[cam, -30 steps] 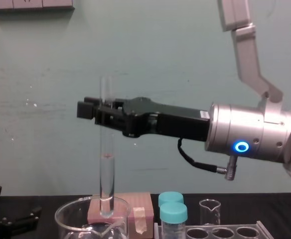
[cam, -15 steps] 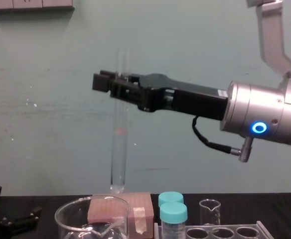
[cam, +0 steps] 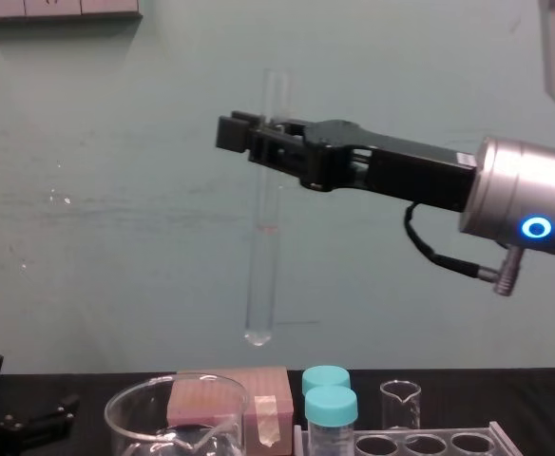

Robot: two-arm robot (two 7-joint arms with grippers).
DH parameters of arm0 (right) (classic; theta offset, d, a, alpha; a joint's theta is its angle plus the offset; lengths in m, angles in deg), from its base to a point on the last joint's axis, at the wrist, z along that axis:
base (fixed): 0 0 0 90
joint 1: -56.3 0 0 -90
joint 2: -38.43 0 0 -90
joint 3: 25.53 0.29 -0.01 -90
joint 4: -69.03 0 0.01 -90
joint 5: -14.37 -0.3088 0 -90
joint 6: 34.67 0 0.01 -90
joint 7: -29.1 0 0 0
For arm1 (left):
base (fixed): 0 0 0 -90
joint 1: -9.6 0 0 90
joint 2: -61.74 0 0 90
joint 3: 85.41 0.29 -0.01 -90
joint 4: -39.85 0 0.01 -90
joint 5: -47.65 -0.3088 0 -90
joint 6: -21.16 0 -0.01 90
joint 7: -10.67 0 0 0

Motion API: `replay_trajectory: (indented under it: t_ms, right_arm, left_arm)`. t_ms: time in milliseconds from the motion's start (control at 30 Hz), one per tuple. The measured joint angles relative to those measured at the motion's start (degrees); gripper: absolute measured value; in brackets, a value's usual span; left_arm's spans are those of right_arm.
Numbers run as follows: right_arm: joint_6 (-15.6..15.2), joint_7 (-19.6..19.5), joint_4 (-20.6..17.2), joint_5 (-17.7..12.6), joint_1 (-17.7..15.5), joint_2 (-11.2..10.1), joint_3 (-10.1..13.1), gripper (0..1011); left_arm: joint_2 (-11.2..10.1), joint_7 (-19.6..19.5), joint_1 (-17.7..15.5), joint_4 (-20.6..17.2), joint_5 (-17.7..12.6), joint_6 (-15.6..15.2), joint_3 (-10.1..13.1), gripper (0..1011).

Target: Hold the test tube with one hand and immerse one end into the beaker, then return it to the test tube rack.

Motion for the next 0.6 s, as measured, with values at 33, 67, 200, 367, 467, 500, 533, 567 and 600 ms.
replay_trajectory:
  t_ms: [33,67,200,367,467,500,533,567,600]
  right_arm:
    - [-0.1,-0.3,-0.3,0.0,-0.2,-0.2,0.2,241]
    - [-0.1,-0.8,-0.8,0.0,-0.6,-0.7,0.5,241]
    - [-0.4,-2.3,-2.2,0.1,-1.5,-1.7,1.3,241]
    - [-0.9,-4.6,-3.9,0.3,-2.9,-2.9,2.5,241]
    - [-1.2,-6.0,-4.8,0.5,-3.8,-3.6,3.3,241]
    - [-1.3,-6.5,-5.1,0.6,-4.1,-3.8,3.6,241]
    - [-1.5,-7.3,-5.7,0.7,-4.7,-4.3,4.1,241]
    - [-1.5,-7.7,-6.0,0.8,-4.9,-4.5,4.3,241]
    - [-1.7,-8.6,-6.6,1.1,-5.5,-4.9,4.9,241]
  left_arm:
    - [0.0,0.0,0.0,0.0,0.0,0.0,0.0,1000]
    - [0.0,0.0,0.0,0.0,0.0,0.0,0.0,1000]
    - [0.0,0.0,0.0,0.0,0.0,0.0,0.0,1000]
    - [0.0,0.0,0.0,0.0,0.0,0.0,0.0,1000]
    - [0.0,0.0,0.0,0.0,0.0,0.0,0.0,1000]
    - [0.0,0.0,0.0,0.0,0.0,0.0,0.0,1000]
    - [0.0,0.0,0.0,0.0,0.0,0.0,0.0,1000]
    - [0.0,0.0,0.0,0.0,0.0,0.0,0.0,1000]
    - [0.0,0.0,0.0,0.0,0.0,0.0,0.0,1000]
